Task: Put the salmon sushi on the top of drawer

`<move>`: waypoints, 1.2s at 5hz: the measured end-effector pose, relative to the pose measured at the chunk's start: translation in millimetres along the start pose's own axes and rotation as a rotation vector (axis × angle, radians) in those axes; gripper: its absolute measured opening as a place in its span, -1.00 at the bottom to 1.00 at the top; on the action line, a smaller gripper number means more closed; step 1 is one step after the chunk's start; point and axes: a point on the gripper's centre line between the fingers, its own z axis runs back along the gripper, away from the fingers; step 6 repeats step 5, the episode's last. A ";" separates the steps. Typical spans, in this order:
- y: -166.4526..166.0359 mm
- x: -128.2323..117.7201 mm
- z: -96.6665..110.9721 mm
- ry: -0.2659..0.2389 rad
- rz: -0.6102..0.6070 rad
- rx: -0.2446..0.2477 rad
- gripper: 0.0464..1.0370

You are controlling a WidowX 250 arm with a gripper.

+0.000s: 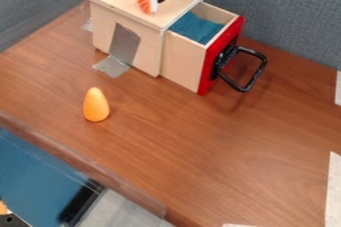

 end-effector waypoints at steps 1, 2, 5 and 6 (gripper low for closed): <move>5.0 5.4 -4.1 0.006 0.004 0.029 0.27; 5.8 0.6 -11.0 0.049 0.003 0.045 0.83; -35.6 5.4 44.1 0.002 -0.187 -0.149 0.93; -35.6 5.4 44.1 0.002 -0.187 -0.149 0.93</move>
